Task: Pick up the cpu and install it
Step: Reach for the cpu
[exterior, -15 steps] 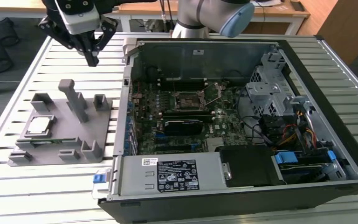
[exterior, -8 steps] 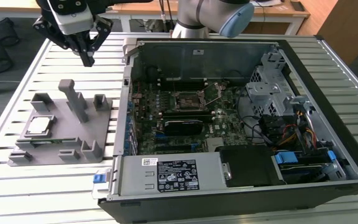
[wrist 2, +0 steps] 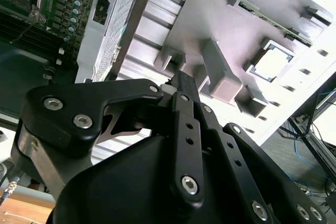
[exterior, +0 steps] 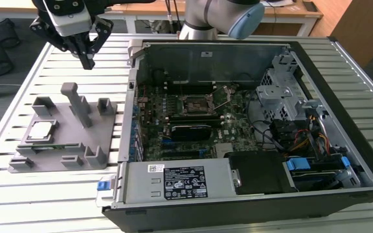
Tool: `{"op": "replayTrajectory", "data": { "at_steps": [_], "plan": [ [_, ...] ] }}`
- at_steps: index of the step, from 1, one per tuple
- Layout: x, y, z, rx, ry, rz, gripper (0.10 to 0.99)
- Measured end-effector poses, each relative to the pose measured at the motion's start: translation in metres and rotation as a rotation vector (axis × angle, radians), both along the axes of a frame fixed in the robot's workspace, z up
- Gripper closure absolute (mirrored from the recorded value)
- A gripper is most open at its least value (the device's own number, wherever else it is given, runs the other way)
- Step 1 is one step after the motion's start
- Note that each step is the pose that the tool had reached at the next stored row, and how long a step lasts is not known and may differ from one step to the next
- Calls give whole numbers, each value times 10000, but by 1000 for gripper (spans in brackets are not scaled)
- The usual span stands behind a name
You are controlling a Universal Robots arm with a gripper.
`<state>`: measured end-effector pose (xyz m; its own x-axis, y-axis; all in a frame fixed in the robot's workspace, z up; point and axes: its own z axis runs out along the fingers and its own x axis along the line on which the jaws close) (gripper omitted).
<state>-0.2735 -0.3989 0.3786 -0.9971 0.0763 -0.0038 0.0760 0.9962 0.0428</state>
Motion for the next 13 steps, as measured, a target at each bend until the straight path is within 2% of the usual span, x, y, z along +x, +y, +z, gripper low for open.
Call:
{"op": "replayTrajectory", "data": {
  "at_steps": [13],
  "plan": [
    [-121, 0, -12, 1, 6, 1, 980]
  ]
}}
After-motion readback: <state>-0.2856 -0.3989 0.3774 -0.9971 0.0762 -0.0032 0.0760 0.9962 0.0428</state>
